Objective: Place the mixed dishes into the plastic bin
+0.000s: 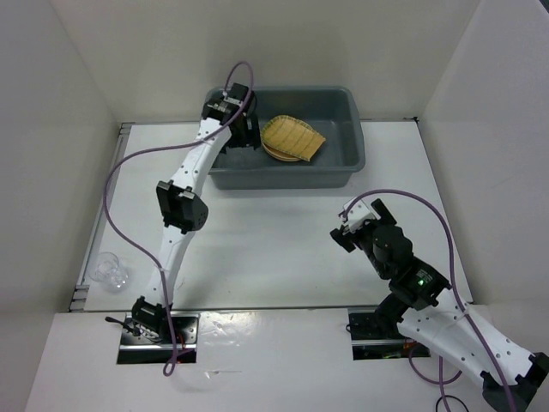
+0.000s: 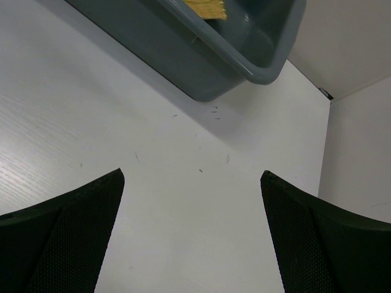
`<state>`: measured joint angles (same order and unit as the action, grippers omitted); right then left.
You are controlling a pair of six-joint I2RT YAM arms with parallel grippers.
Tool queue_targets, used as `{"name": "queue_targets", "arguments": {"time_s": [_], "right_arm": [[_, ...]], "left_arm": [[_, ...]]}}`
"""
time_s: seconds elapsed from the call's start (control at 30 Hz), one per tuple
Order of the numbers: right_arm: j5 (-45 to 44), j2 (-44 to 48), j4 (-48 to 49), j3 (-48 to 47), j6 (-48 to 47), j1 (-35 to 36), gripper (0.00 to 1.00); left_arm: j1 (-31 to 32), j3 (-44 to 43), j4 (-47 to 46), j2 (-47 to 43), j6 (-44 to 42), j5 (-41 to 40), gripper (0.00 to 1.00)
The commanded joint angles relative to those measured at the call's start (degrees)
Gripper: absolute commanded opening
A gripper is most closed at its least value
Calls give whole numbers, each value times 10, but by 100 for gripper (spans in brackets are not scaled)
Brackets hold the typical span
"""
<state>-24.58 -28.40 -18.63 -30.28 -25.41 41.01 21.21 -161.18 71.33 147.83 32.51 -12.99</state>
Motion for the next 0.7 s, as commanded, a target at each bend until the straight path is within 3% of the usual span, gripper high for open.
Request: {"name": "queue_targets", "arguments": {"time_s": [0.0, 0.07, 0.1, 0.17, 0.23, 0.27, 0.3, 0.37, 0.4, 0.5, 0.67], "right_arm": [[0, -7, 14, 1, -1, 6, 97], [0, -7, 14, 1, -1, 6, 97], [0, -7, 14, 1, -1, 6, 97], [0, -7, 14, 1, 4, 6, 97], [0, -7, 14, 1, 4, 12, 97], [0, -7, 14, 1, 4, 17, 97], [0, -7, 14, 1, 4, 17, 97], [0, -7, 14, 1, 4, 22, 97], [0, -7, 14, 1, 4, 22, 97], [0, -13, 14, 1, 4, 22, 97], [7, -24, 9, 1, 4, 34, 97]], "left_arm": [[-14, -64, -7, -125, -10, -83, 100], [-14, -64, 13, -170, -4, -144, 100], [-20, -56, 27, -217, 12, -217, 100], [-37, 25, 32, -277, 24, -280, 100], [-54, 187, 32, -393, 125, -376, 97], [-90, 384, 27, -435, 165, -383, 94], [-118, 478, -6, -517, 199, -344, 90], [-167, 636, -59, -595, 200, -291, 87], [-191, 755, -101, -666, 193, -275, 87], [-242, 882, -124, -735, 187, -239, 87], [-309, 965, -113, -724, 193, -232, 85]]}}
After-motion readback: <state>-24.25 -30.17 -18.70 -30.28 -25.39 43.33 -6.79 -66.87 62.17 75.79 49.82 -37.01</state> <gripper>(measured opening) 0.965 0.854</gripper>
